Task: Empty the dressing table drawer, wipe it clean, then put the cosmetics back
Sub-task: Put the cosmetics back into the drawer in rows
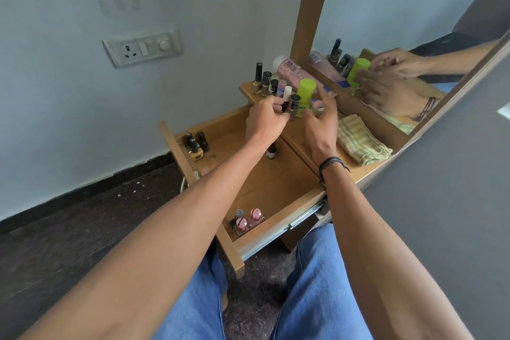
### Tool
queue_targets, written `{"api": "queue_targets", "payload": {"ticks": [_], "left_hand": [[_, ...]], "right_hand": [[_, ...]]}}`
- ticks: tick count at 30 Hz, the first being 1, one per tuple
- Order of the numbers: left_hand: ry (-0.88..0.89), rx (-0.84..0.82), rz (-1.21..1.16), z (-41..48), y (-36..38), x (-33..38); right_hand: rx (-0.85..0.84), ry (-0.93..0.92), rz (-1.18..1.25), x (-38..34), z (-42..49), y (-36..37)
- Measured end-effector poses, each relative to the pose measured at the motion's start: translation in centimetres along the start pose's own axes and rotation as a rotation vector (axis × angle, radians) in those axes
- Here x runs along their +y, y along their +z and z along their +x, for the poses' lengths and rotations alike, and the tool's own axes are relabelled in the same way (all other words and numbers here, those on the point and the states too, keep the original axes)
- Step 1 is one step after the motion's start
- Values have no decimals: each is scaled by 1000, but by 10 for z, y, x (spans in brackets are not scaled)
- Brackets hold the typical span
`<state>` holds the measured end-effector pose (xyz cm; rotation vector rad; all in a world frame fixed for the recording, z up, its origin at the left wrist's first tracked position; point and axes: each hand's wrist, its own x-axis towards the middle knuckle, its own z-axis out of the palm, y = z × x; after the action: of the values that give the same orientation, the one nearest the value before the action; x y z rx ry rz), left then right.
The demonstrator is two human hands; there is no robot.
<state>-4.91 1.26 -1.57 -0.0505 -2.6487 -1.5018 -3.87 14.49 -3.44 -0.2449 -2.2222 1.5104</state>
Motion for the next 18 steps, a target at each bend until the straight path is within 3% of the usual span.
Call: {"api": "queue_targets", "payload": {"ticks": [18], "left_hand": [[-22, 20, -21, 3, 25, -4]], "right_hand": [[57, 56, -36, 6, 4, 0]]}}
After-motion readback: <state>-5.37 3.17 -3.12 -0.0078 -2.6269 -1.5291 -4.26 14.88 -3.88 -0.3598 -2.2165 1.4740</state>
